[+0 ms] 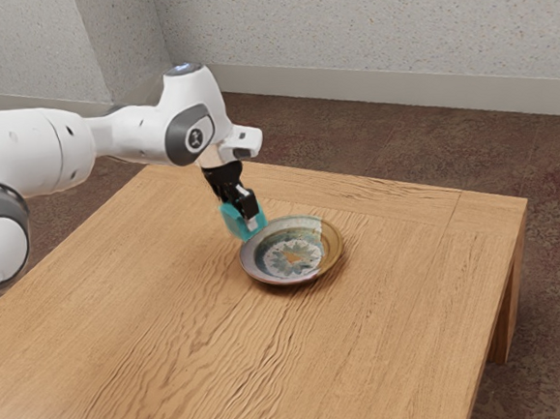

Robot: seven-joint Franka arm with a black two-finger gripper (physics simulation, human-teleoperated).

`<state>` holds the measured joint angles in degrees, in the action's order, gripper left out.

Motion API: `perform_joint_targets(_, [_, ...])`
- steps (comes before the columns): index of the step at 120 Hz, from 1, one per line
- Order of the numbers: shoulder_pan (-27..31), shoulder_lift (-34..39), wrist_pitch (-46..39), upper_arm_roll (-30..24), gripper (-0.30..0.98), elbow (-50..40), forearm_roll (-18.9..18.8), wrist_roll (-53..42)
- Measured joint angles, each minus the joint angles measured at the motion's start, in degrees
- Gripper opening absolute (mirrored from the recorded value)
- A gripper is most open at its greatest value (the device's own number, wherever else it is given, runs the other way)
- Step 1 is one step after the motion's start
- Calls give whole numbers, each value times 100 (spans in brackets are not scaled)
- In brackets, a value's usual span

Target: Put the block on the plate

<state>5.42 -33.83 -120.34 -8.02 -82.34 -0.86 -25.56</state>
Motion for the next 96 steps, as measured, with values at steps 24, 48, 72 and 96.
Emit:
perform_joint_targets(24, [-307, -566, -329, -115, 40, 275, 101, -4])
perform_joint_targets(48, [-345, -685, -492, -126, 54, 346, 99, -26])
perform_joint_targets(72, [-389, 216, -224, -106, 63, 100, 80, -38])
perform_joint_targets(96, [-544, 1213, 667, -46, 66, -208, 54, -42])
